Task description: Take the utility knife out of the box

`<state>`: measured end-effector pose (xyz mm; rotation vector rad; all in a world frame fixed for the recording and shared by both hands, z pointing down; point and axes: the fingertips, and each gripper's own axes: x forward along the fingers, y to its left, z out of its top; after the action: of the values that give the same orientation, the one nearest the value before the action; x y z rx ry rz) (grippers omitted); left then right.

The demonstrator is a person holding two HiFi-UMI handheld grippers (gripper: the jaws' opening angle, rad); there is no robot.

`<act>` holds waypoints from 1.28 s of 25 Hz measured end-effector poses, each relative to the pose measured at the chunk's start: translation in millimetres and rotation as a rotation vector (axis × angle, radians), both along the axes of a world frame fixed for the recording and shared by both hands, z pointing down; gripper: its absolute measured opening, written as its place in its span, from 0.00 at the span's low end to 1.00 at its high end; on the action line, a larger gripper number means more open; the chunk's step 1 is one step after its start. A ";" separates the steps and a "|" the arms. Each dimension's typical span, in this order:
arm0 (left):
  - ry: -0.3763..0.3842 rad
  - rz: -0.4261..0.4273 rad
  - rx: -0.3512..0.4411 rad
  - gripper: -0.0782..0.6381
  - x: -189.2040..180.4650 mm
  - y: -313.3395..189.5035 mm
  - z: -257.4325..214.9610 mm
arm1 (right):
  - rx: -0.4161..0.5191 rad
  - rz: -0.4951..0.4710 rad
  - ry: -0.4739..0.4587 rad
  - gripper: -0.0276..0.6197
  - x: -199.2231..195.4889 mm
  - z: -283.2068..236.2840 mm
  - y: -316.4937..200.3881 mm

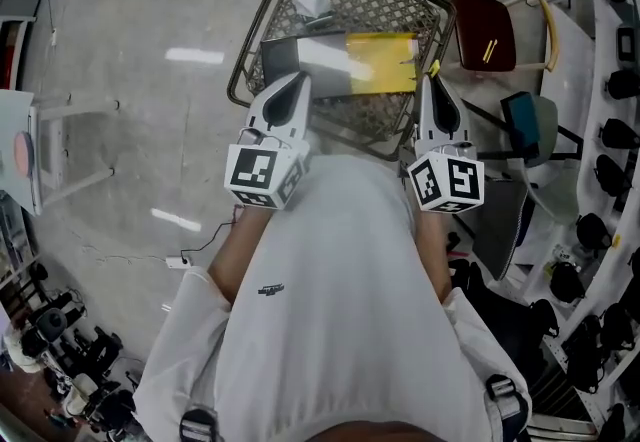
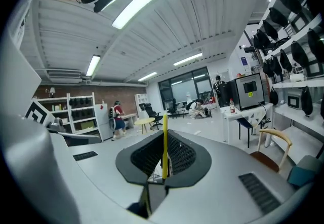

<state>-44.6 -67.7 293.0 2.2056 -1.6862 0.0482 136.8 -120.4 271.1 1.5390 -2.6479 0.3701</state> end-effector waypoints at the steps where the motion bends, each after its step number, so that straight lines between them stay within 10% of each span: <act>1: -0.001 0.001 0.003 0.11 -0.1 0.2 -0.8 | 0.013 -0.003 -0.008 0.07 -0.1 -3.8 2.0; 32: -0.023 -0.019 0.028 0.11 8.4 13.8 -13.8 | 0.072 -0.038 -0.004 0.07 5.5 -16.5 18.4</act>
<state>-36.2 -53.9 279.2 2.2170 -1.7307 0.0452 142.2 -101.9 254.6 1.5060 -2.7185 0.2785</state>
